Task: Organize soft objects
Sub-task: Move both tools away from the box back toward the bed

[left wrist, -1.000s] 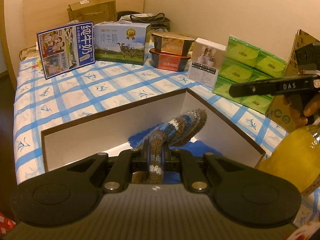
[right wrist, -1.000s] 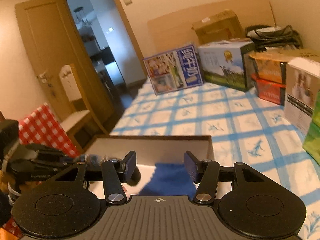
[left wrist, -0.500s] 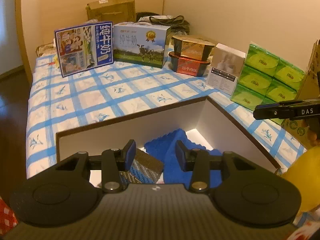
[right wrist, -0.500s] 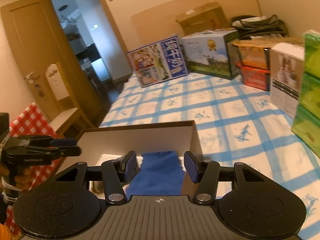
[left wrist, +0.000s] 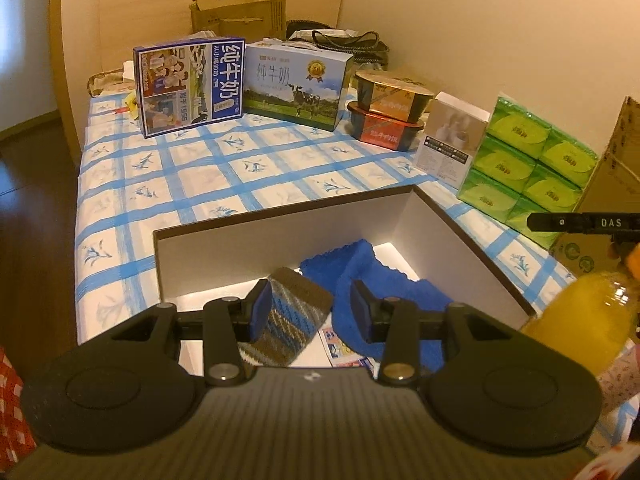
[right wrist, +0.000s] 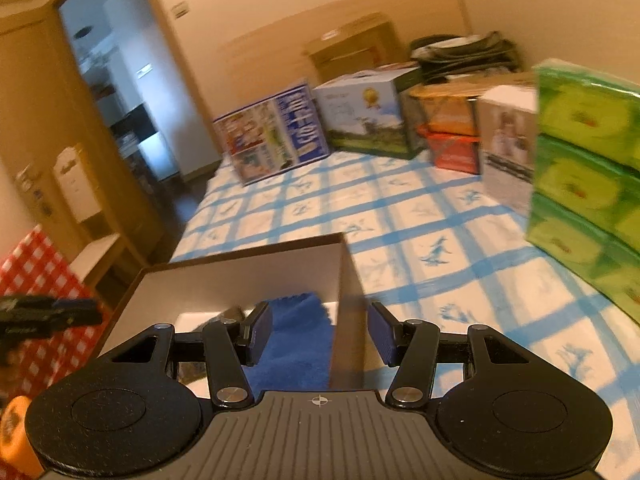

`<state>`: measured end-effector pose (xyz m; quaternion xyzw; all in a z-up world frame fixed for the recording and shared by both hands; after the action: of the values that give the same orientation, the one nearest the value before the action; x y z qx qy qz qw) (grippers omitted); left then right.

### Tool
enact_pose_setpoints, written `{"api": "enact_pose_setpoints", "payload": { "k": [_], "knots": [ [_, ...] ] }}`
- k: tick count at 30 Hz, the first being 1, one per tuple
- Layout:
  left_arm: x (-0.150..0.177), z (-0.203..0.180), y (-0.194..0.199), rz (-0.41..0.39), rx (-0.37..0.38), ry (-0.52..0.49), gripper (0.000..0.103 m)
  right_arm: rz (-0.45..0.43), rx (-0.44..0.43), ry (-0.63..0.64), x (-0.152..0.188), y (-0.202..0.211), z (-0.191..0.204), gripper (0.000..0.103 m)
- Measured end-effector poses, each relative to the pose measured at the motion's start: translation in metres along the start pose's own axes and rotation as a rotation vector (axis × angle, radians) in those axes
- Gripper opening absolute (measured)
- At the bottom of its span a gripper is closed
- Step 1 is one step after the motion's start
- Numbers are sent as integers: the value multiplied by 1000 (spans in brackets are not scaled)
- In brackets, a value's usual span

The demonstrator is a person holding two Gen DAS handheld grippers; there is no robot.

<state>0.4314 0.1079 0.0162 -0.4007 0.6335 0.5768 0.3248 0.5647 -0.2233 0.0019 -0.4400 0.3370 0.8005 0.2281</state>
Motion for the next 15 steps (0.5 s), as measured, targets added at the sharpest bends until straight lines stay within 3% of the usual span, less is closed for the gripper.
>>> {"api": "enact_pose_setpoints", "payload": {
  "k": [7,15],
  "knots": [
    [2,-1,39,-6,15,13,39,-91,132,-97,0,52,-10,54],
    [11,0,88,-8,37,33,39,-163,220,-174,16,119,2,54]
  ]
}}
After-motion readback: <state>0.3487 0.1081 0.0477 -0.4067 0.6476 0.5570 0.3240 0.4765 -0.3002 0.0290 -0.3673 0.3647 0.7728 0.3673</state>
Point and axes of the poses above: each gripper's, at about its wrist camera, not at the fingertips, and y roughly against the way its jaws point, z to its left, x to its underside, the point moved 4 cm from there along -y, roughly the way its jaws point, and after that the axes turned 13 degrees about -z, right-handed, at the moved point
